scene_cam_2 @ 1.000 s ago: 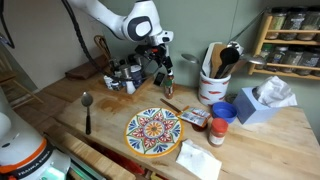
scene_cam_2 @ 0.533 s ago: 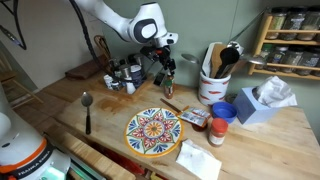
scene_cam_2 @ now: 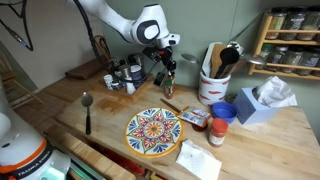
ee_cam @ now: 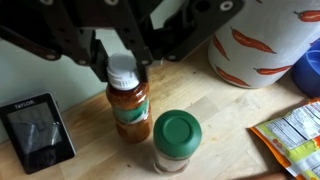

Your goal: Put the brown bottle onto the wooden tray

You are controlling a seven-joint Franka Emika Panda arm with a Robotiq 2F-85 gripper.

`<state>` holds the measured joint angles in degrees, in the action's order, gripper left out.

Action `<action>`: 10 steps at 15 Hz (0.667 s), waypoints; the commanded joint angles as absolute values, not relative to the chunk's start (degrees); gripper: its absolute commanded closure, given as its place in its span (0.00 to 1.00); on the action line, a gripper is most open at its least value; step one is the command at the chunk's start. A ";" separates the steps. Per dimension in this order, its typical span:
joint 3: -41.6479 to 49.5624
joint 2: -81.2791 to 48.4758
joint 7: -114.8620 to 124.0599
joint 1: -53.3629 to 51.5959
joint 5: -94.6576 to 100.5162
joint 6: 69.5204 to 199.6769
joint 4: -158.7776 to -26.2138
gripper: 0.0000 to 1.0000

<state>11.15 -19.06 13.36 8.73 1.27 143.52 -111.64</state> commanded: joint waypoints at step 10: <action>9.16 3.28 0.97 8.03 2.32 139.69 -125.15 0.92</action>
<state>10.24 -6.81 5.87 8.32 1.72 138.76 -117.07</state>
